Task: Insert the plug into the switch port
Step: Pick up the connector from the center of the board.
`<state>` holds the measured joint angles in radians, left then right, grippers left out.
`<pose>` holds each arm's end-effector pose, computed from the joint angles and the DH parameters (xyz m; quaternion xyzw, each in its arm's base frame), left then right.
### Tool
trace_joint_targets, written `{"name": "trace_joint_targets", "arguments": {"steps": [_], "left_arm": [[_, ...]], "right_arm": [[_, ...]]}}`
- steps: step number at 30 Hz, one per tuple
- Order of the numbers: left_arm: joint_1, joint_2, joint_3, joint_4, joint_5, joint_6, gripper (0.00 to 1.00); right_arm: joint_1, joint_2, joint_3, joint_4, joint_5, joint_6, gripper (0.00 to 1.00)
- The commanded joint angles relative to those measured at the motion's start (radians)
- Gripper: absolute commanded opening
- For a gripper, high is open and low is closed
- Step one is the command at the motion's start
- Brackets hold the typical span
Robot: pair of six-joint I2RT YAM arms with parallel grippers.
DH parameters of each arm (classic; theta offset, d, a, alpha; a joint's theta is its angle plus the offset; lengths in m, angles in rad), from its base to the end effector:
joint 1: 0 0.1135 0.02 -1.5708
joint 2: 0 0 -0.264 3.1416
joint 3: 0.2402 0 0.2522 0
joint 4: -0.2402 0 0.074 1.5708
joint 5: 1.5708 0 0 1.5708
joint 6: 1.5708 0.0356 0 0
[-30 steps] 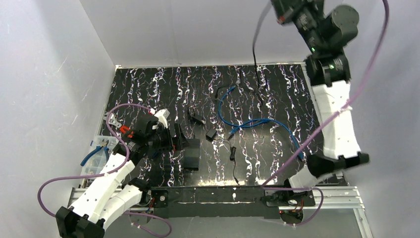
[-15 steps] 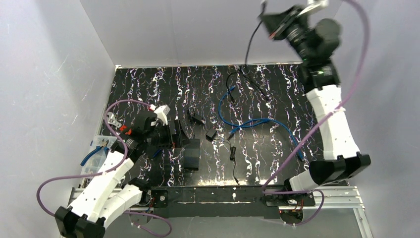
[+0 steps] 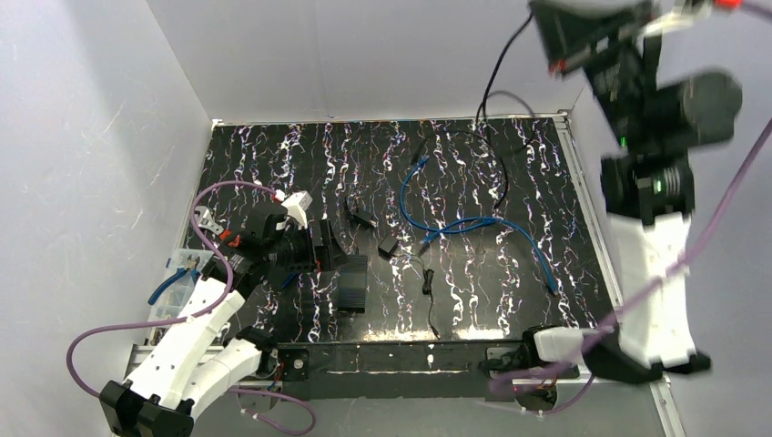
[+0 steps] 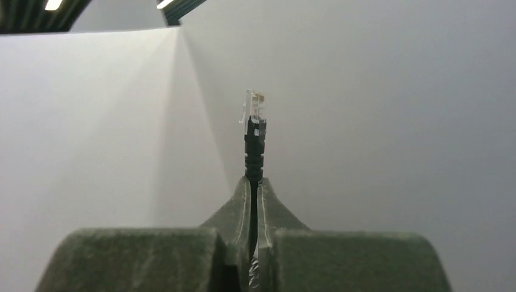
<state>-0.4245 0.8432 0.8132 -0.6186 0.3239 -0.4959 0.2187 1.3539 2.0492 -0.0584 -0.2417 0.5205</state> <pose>0.1566 -0.0832 0.2982 0.0402 0.8858 -0.3244 0.3293 0.1935 0.0517 0.6389 -0.0392 0.4580 0.3708 0.8070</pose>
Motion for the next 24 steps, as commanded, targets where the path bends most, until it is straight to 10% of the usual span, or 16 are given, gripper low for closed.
{"name": "trace_joint_targets", "arguments": {"steps": [1,6,11,14,18,24], "left_arm": [[0.006,-0.007,-0.010,0.023,0.035,-0.012,0.99],[0.005,-0.022,-0.017,-0.024,0.031,0.015,1.00],[0.007,-0.032,0.026,-0.047,0.009,0.026,0.99],[0.009,-0.050,0.039,-0.047,-0.007,0.019,1.00],[0.010,-0.052,0.035,-0.037,-0.002,0.007,1.00],[0.010,-0.036,0.030,-0.026,0.013,0.008,1.00]], "right_arm": [[0.059,0.012,-0.599,0.013,0.001,0.059,0.01],[0.059,0.036,-0.656,0.039,-0.129,0.058,0.01],[0.060,0.192,0.295,-0.225,-0.086,-0.122,0.01],[0.061,0.237,0.609,-0.044,-0.029,-0.147,0.01],[0.060,0.009,0.259,0.281,0.109,-0.174,0.01],[0.073,-0.080,-0.306,0.156,0.027,0.008,0.01]]}}
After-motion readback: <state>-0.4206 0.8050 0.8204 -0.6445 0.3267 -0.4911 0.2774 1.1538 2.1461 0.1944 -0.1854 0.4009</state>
